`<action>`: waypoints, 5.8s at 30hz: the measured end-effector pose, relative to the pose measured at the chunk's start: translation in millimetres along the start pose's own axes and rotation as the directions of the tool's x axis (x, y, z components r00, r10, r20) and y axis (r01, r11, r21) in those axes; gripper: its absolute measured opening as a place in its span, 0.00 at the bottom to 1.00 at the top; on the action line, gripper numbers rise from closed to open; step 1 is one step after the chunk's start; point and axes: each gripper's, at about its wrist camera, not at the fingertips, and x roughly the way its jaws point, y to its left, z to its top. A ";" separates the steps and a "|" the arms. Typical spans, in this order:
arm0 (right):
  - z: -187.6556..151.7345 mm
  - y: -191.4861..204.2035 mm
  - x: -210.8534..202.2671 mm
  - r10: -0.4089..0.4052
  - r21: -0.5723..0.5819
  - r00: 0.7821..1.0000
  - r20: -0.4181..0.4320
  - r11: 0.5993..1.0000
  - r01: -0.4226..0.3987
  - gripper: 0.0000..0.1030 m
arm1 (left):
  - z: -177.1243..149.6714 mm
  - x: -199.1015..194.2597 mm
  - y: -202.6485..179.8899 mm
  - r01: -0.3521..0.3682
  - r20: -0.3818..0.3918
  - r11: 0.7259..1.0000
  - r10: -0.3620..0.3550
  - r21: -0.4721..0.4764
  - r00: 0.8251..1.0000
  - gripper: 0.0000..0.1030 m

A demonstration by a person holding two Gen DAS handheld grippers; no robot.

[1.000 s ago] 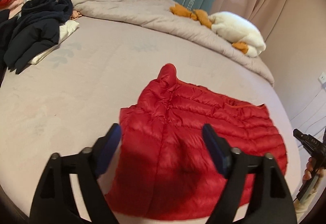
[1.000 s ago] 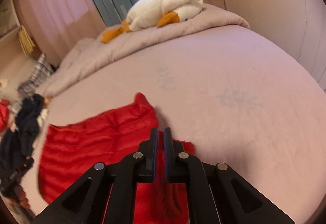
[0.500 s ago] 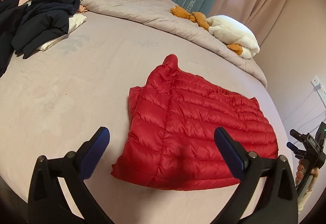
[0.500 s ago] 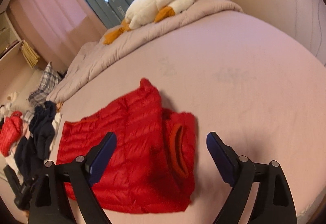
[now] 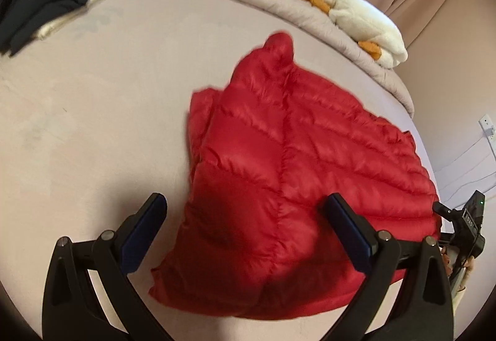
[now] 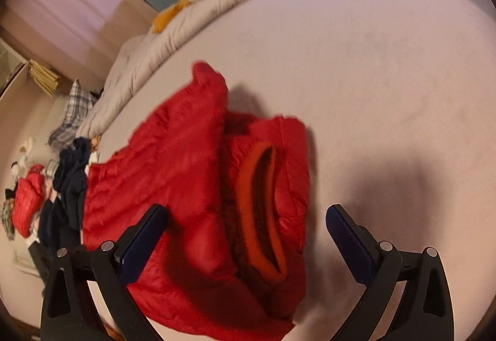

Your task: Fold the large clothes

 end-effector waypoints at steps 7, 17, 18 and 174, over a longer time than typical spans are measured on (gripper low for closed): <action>-1.6 -5.3 13.6 0.103 0.037 0.992 -0.069 0.994 -0.100 0.98 | -2.6 18.5 7.1 0.105 -0.046 0.993 -0.107 -0.057 0.993 0.94; -11.7 10.5 29.3 0.222 0.015 0.968 -0.115 0.975 -0.221 0.46 | -12.0 4.9 -12.8 0.141 -0.034 0.988 -0.143 -0.056 0.989 0.28; -13.0 12.8 26.2 0.230 0.010 0.967 -0.107 0.973 -0.230 0.41 | -12.8 -1.4 -17.4 0.125 -0.020 0.991 -0.126 -0.047 0.992 0.24; -12.9 85.4 3.5 -0.340 -0.234 0.935 0.099 0.906 0.354 0.93 | -5.7 -11.3 -15.7 -0.283 0.055 0.953 0.278 0.112 0.959 0.93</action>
